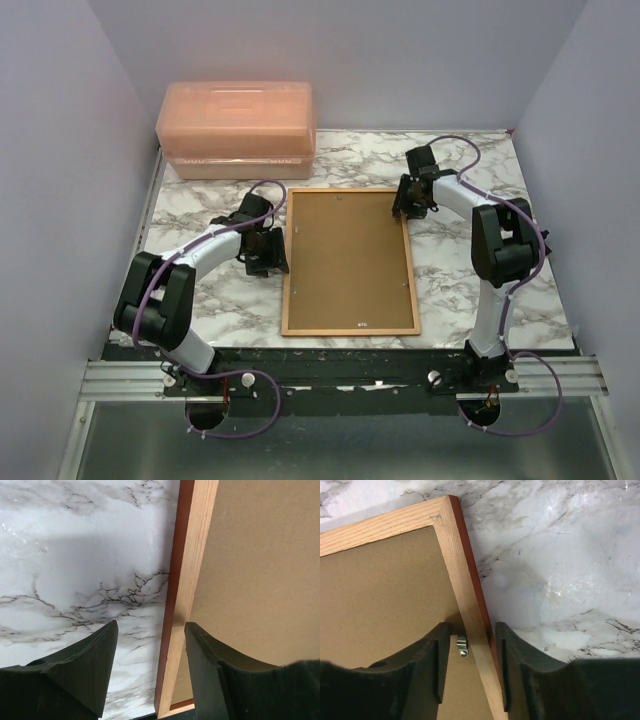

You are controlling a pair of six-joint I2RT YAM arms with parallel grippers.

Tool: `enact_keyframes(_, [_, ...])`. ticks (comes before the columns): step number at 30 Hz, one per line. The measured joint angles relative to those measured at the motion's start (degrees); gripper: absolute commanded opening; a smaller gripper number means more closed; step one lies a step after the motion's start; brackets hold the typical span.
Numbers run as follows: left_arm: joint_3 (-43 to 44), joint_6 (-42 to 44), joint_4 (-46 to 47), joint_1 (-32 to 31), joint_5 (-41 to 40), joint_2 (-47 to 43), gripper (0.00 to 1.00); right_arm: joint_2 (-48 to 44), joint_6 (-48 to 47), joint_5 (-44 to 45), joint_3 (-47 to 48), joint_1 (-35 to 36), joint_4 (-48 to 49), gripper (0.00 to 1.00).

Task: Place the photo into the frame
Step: Install the photo frame at the center of the board.

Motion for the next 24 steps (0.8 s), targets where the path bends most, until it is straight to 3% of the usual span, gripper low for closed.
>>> enact_keyframes(5, [0.5,0.2,0.1,0.0,-0.4,2.1,0.58,-0.2,0.2,-0.7,-0.4,0.0,0.3,0.35])
enact_keyframes(10, [0.5,0.2,0.2,0.0,-0.2,2.2,0.56,-1.3,-0.4,-1.0,-2.2,-0.2,1.5,0.01])
enact_keyframes(24, [-2.0,-1.8,5.1,-2.9,3.4,2.2,0.42,-6.2,-2.7,0.8,-8.1,-0.5,0.9,0.0])
